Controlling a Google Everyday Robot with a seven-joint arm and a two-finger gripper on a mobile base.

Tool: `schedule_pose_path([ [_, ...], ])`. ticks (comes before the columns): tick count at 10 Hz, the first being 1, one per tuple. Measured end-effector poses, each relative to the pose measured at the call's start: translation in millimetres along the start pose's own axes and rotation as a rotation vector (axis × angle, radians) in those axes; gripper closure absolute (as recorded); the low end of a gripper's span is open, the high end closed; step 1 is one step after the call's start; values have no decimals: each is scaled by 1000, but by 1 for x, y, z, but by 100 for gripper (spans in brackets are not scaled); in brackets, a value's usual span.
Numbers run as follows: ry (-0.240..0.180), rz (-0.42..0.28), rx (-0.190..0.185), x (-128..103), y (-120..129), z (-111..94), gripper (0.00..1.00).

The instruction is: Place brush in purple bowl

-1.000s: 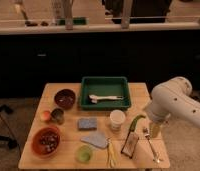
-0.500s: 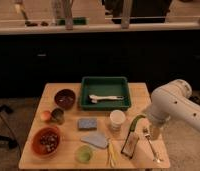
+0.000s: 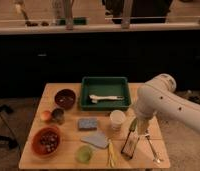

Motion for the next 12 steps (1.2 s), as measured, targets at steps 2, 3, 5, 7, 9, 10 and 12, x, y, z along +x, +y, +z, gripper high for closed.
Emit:
schedule_pose_path([
  [2,-15,-2,35,-6,-9,-2,20],
  [3,-20,-4,57,-9,-18,-4,20],
  [5,-26,-13,78,-16,-32,-5,20],
  [7,-26,-21,101,-23,-53,-5,20],
  [9,-26,-29,126,-31,-74,-4,20],
  [10,-27,-22,139,-31,-84,-2,20],
  [12,-37,-8,158,-33,-99,3,20],
])
